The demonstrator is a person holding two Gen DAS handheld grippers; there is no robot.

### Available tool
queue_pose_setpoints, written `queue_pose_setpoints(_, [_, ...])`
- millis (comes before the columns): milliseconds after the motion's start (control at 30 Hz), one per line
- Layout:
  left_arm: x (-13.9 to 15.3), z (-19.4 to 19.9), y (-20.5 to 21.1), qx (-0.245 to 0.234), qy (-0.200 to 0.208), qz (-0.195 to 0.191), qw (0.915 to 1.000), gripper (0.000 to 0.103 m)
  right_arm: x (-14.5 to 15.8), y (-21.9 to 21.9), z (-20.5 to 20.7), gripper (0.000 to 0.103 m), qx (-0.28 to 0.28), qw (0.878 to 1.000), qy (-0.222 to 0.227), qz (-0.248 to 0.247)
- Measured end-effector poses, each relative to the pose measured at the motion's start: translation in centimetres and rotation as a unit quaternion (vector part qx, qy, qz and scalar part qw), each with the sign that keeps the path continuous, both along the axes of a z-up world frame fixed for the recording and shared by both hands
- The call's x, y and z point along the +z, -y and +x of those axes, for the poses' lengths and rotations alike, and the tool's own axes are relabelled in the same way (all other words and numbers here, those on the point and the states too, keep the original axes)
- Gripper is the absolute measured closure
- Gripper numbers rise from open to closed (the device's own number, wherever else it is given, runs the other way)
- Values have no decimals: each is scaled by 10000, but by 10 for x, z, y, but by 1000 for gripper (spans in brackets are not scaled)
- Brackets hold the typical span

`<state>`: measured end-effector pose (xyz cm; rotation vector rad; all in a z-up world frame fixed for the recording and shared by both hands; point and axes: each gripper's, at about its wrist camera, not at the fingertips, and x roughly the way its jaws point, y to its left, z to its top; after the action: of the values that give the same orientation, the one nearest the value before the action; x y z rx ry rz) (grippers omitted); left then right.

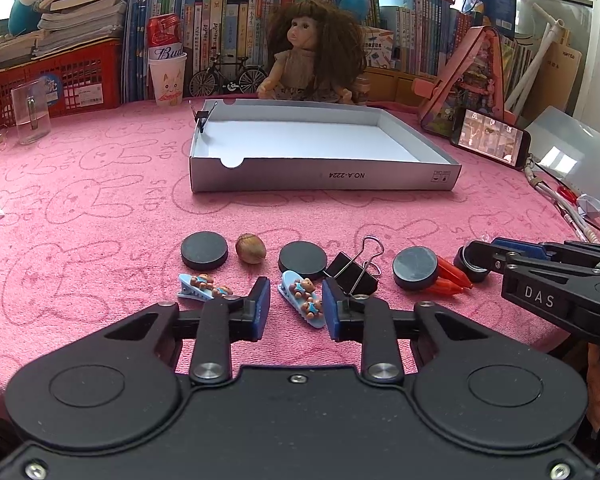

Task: Organize rigid objects
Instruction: 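Move left tool to the blue oval bear clip while right tool approaches the clear cup, then close left tool on the blue oval bear clip while right tool grips the clear cup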

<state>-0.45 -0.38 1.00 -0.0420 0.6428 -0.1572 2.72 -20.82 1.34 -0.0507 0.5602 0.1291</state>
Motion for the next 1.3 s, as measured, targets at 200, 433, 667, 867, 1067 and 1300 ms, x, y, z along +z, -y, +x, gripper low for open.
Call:
queue_pose_setpoints(200, [1, 0, 1, 6, 48, -25, 10000, 76, 1, -2, -1, 49, 61, 9999, 75, -49])
queue_pose_setpoints(433, [1, -1, 2, -1, 57, -4, 10000, 76, -2, -8, 2, 46, 115, 9997, 53, -199])
queue_pose_setpoints(667, [-2, 2, 5, -27, 16, 17, 10000, 76, -5, -11, 2, 65, 208, 9994, 26, -269])
queue_pose_setpoints(867, [-6, 5, 7, -29, 27, 56, 10000, 76, -5, -10, 2, 65, 219, 9994, 30, -256])
queue_pose_setpoints(1067, [-5, 5, 5, -20, 43, -4, 10000, 78, -1, -6, 1, 66, 164, 9997, 98, -131])
queue_pose_setpoints(1300, [3, 1, 5, -31, 189, -35, 9998, 78, 4, -3, 0, 65, 129, 9998, 158, -58])
